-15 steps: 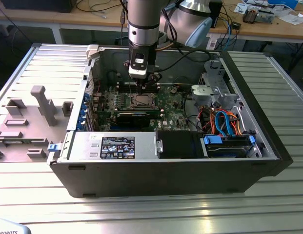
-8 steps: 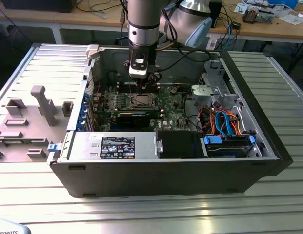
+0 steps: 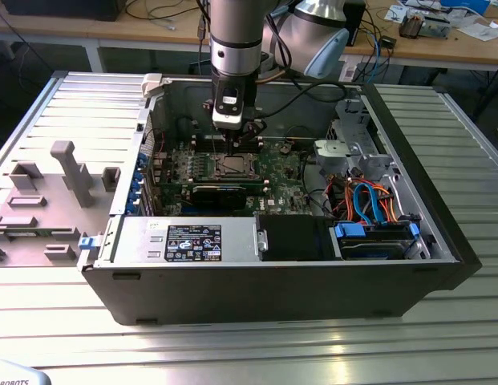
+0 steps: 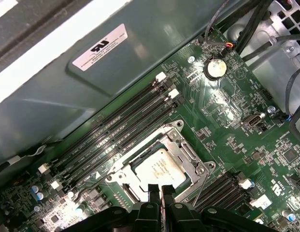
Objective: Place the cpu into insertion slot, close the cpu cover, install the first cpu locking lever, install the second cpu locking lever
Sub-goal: 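Install the first cpu locking lever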
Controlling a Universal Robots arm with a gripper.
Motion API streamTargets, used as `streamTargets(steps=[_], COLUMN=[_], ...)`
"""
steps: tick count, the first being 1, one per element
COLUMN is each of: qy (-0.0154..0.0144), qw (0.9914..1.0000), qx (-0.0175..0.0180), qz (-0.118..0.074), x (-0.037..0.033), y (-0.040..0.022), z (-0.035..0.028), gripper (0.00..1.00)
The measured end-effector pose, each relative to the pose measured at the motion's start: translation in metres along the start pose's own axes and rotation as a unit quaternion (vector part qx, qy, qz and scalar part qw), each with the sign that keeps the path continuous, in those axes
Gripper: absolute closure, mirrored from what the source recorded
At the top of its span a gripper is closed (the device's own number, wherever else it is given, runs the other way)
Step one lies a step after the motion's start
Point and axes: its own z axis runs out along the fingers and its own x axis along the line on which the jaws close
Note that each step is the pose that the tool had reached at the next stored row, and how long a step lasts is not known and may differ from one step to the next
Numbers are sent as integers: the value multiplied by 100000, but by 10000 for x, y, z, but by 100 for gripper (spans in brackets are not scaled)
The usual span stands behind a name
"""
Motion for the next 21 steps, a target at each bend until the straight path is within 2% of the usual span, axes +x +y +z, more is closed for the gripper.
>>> streamTargets(steps=[21], qy=[0], qw=[99982], qx=[-7], qz=[-1915], x=[0], y=[0], z=[0], gripper=[84])
